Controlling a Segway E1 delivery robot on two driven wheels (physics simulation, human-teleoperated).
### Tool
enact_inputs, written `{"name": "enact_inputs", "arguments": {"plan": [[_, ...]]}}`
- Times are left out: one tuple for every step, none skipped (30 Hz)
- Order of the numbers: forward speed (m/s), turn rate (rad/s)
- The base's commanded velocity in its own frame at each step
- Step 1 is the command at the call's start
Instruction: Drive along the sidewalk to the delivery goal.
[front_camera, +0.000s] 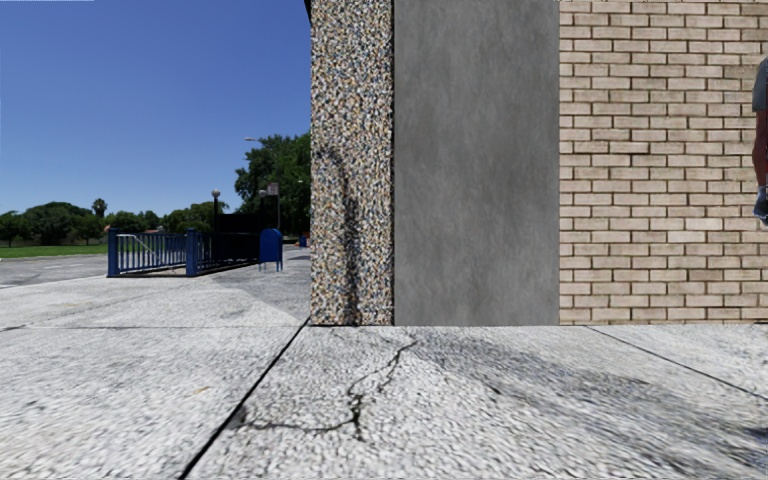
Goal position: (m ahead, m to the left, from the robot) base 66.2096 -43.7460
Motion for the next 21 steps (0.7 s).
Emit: {"name": "enact_inputs", "arguments": {"plan": [[1.18,0.0],[1.18,0.0],[1.18,0.0],[1.18,0.0],[1.18,0.0],[1.18,0.0],[1.18,0.0],[1.18,0.0],[1.18,0.0],[1.18,0.0],[1.18,0.0],[1.18,0.0],[1.18,0.0],[1.18,0.0],[1.18,0.0],[1.18,0.0],[1.18,0.0],[1.18,0.0],[1.18,-0.05],[1.18,-0.15],[1.18,-0.15]]}}
